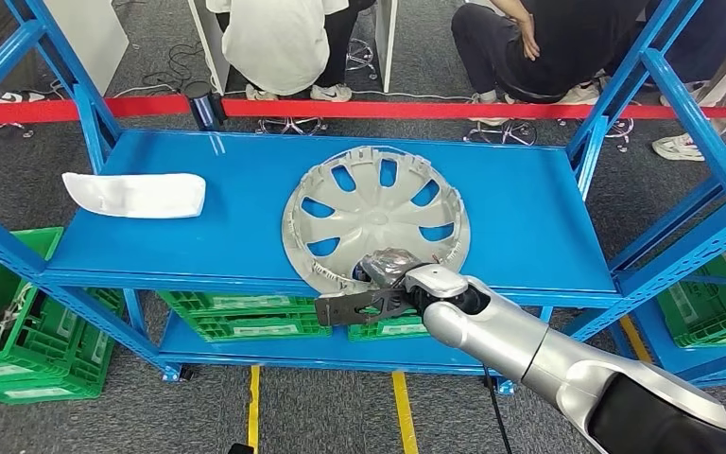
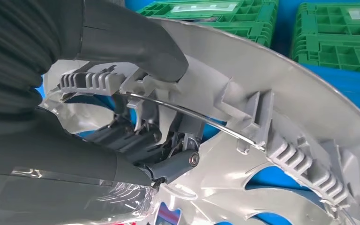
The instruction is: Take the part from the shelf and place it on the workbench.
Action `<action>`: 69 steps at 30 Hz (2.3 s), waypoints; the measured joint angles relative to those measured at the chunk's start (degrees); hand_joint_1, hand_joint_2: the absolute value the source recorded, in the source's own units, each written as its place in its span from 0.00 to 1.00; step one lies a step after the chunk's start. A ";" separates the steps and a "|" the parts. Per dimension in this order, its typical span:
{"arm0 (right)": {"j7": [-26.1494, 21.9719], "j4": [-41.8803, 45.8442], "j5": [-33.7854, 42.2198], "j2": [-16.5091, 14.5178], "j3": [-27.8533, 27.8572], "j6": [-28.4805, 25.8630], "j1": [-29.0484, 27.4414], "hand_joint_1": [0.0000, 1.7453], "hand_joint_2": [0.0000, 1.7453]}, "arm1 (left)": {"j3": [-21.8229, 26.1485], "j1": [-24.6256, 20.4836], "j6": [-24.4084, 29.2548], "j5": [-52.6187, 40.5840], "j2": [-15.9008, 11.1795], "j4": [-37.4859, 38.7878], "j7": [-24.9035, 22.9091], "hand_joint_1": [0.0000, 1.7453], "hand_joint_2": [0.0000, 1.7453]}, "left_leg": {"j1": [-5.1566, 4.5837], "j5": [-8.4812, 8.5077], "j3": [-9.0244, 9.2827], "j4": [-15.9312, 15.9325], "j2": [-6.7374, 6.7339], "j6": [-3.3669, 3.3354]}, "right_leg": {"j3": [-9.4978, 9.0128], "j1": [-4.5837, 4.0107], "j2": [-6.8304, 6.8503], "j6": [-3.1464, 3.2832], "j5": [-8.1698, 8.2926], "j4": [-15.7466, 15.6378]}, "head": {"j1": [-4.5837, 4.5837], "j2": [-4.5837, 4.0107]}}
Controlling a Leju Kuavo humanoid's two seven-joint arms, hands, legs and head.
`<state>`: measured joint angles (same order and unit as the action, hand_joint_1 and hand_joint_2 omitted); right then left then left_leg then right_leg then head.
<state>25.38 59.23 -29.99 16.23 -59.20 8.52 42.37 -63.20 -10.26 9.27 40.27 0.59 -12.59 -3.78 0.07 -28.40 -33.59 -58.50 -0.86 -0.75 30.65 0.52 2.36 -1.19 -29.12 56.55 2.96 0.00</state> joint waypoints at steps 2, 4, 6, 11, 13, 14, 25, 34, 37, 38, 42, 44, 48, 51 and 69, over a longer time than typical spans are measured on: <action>0.00 -0.20 0.02 -0.07 0.00 0.09 0.03 1.00 1.00 | 0.01 0.00 0.00 0.01 0.00 0.00 0.01 0.00 0.00 | 0.00 0.00 0.00 0.00 0.00 0.00 | 0.00 0.00 0.01 0.00 0.00 0.00 | -0.01 0.00; -0.04 -0.41 0.09 -0.10 -0.01 0.25 0.12 1.00 1.00 | 0.01 0.00 0.00 0.01 0.00 0.00 0.02 0.00 0.00 | 0.00 0.00 0.00 0.00 0.01 0.00 | 0.00 0.00 0.02 0.00 0.00 0.00 | -0.01 0.00; -0.11 -0.58 0.27 -0.15 -0.04 0.48 0.27 1.00 1.00 | 0.01 0.01 0.00 0.03 0.00 0.00 0.10 0.00 0.00 | 0.00 0.00 0.00 0.00 0.02 0.00 | 0.00 0.00 0.04 0.00 0.00 0.00 | -0.02 0.00; -0.22 -0.84 0.58 -0.32 -0.16 0.68 0.52 1.00 1.00 | 0.01 0.01 0.00 0.13 0.00 0.00 0.31 0.00 0.00 | 0.00 0.00 0.00 0.00 0.02 0.00 | 0.00 0.00 0.04 0.00 0.00 0.00 | -0.01 0.00; -0.24 -0.86 0.59 -0.36 -0.22 0.67 0.57 1.00 1.00 | 0.01 0.01 0.00 0.13 0.00 0.00 0.33 0.00 0.00 | 0.00 0.00 0.00 0.00 0.01 0.00 | 0.00 0.00 0.03 0.00 0.00 0.00 | 0.00 0.00; -0.25 -0.88 0.59 -0.38 -0.26 0.64 0.59 1.00 1.00 | 0.01 0.01 0.00 0.13 0.00 0.00 0.34 0.00 0.00 | 0.00 0.00 0.00 0.00 0.01 0.00 | 0.00 0.00 0.03 0.00 0.00 0.00 | 0.00 0.00; -5.06 0.21 5.55 -0.33 1.31 -9.88 -0.75 1.00 1.00 | 0.01 0.26 -1.45 -0.31 -0.11 -0.02 5.05 0.00 1.00 | 0.00 0.00 -0.01 0.00 0.07 0.00 | 0.01 0.00 0.03 0.00 0.00 0.00 | 0.01 0.00; -8.12 10.64 9.53 0.91 7.28 -19.23 -4.17 1.00 1.00 | 0.01 0.35 -1.92 -1.07 -0.43 -0.02 8.60 0.00 1.00 | 0.01 0.00 -0.03 -0.01 0.27 0.00 | 0.05 0.00 0.07 0.01 -0.03 0.00 | -0.05 0.00; -7.97 13.19 9.53 1.48 8.49 -20.16 -5.28 1.00 1.00 | 0.01 0.36 -1.97 -0.69 -0.44 -0.02 8.79 0.00 1.00 | 0.01 0.00 -0.05 -0.01 0.39 0.00 | 0.04 0.00 0.15 0.00 -0.03 0.00 | -0.04 0.00; -7.98 13.93 9.53 1.67 8.89 -20.40 -5.61 1.00 1.00 | 0.01 0.37 -1.97 -0.60 -0.44 -0.02 8.81 0.00 1.00 | 0.00 0.00 -0.06 -0.01 0.42 0.00 | 0.04 0.00 0.17 0.00 -0.03 0.00 | -0.03 0.00; -7.98 16.15 9.53 2.27 10.16 -20.63 -6.38 1.00 1.00 | 0.01 0.37 -1.97 -0.49 -0.44 -0.02 8.88 0.00 1.00 | 0.00 0.00 -0.08 -0.01 0.44 0.00 | 0.04 0.01 0.20 0.00 -0.03 0.00 | 0.03 0.00; -8.31 16.96 9.55 2.52 10.58 -21.23 -6.69 1.00 1.00 | 0.02 0.37 -1.97 -0.44 -0.44 -0.02 8.96 0.00 1.00 | 0.00 0.00 -0.08 -0.01 0.43 0.00 | 0.04 0.01 0.20 0.00 -0.03 0.00 | 0.03 0.00; -10.91 19.84 9.54 2.76 12.25 -26.56 -8.82 1.00 1.00 | 0.06 0.71 -1.95 -0.02 -0.45 -0.02 9.29 0.00 1.00 | 0.00 0.00 -0.10 -0.02 0.49 0.00 | 0.04 0.00 0.31 0.00 -0.05 0.00 | 0.01 0.00; -12.50 24.20 9.74 2.86 13.91 -29.96 -10.80 1.00 1.00 | 0.18 1.34 -1.86 0.36 -0.53 -0.01 9.44 0.00 1.00 | 0.00 -0.01 -0.10 -0.01 0.46 0.01 | 0.05 0.00 0.30 -0.02 -0.10 0.00 | -0.01 0.00; -39.91 58.94 55.12 2.94 23.96 -17.79 -22.20 1.00 1.00 | 1.87 3.31 -1.20 2.75 -1.28 0.02 11.23 0.00 1.00 | 0.00 -0.04 -0.07 0.01 0.47 0.03 | 0.03 0.01 0.31 0.04 -0.23 0.00 | 0.02 0.00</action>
<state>-14.53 118.16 25.14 19.17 -35.24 -9.27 20.17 -61.33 -6.95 8.07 43.02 -0.69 -12.57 7.45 0.07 -28.45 -33.66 -58.50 -0.39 -0.72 30.68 0.53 2.66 -1.15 -29.35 56.55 2.98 0.00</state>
